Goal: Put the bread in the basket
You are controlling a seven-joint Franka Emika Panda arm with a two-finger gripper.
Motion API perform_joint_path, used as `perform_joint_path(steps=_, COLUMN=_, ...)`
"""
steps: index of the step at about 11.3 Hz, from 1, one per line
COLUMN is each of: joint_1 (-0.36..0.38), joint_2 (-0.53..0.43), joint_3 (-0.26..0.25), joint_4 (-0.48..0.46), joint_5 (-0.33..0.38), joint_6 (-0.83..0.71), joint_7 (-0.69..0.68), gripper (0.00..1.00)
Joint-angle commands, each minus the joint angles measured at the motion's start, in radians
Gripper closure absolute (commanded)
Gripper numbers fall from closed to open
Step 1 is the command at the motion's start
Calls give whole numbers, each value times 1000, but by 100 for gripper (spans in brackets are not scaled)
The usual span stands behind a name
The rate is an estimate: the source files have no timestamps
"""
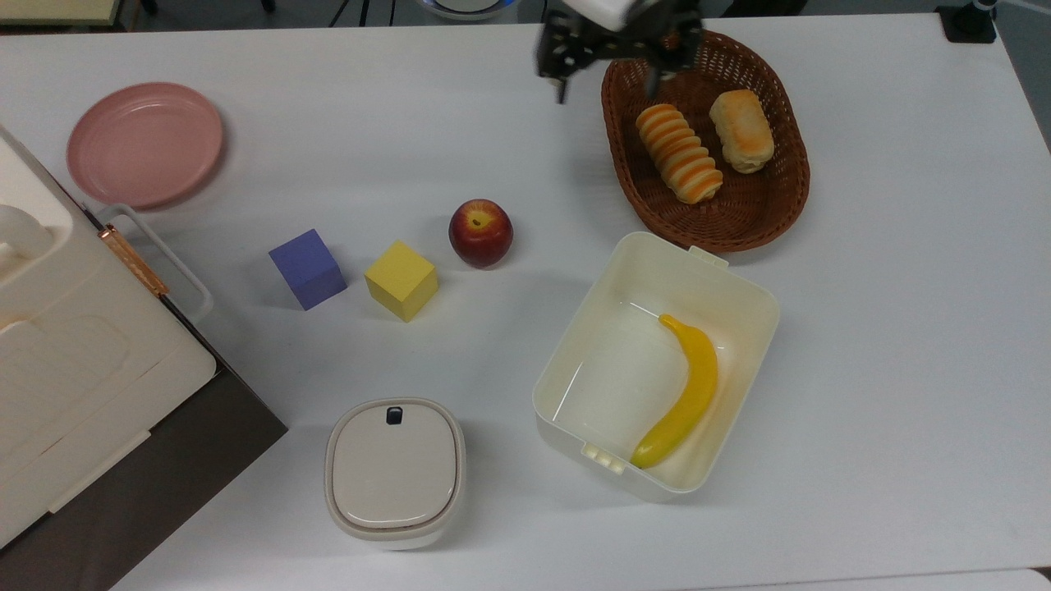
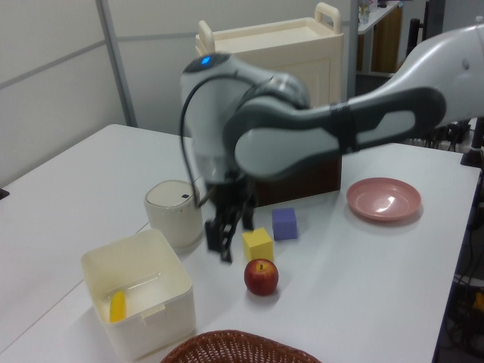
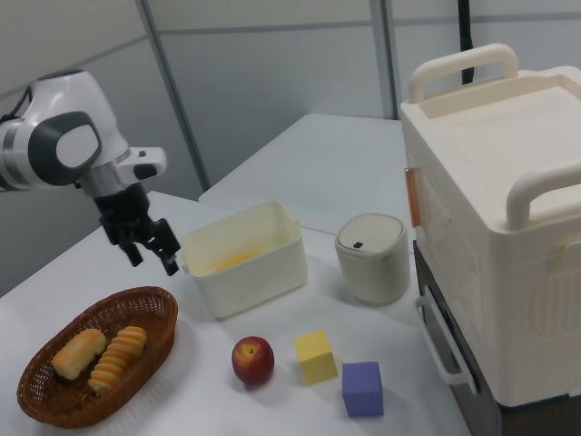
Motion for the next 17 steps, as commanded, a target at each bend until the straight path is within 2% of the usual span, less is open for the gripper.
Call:
perform_joint_path(steps=1, joint_1=7, joint_2=-92, joint_3=-115, joint_4=-16, joint_5=-42, joint_6=-91, joint_7=-25, gripper=0)
perform_joint_path(steps=3, joint_1=6, joint_2=-121, joint_3=-198, joint_4=-18, joint_5=-27, joint_6=-122, joint_7=-81, gripper=0)
perform_joint_path(steps=7, joint_1=5, joint_2=-158, joint_3=-292, joint_4=-20, joint_5=49, joint_6=-134, joint_7=-211, gripper=0)
perform_joint_path(steps=11, joint_1=5, joint_2=-144, joint_3=-284, joint_4=-16, joint_5=50, joint_6=-136, joint_7=-220, gripper=0)
perform_joint_path(steps=13, joint_1=-27, joint_2=-144, joint_3=-272, joint_4=-15, joint_5=88, joint_6=-136, joint_7=-220, gripper=0)
perform_joint_path(steps=15, joint_1=-114, joint_2=-144, joint_3=-190, joint_4=-3, joint_5=102, joint_6=-140, joint_7=-220, gripper=0)
perform_joint_path(steps=17, joint_1=-118, joint_2=-146, joint_3=-181, joint_4=-3, joint_5=102, joint_6=-143, joint_7=-201, gripper=0)
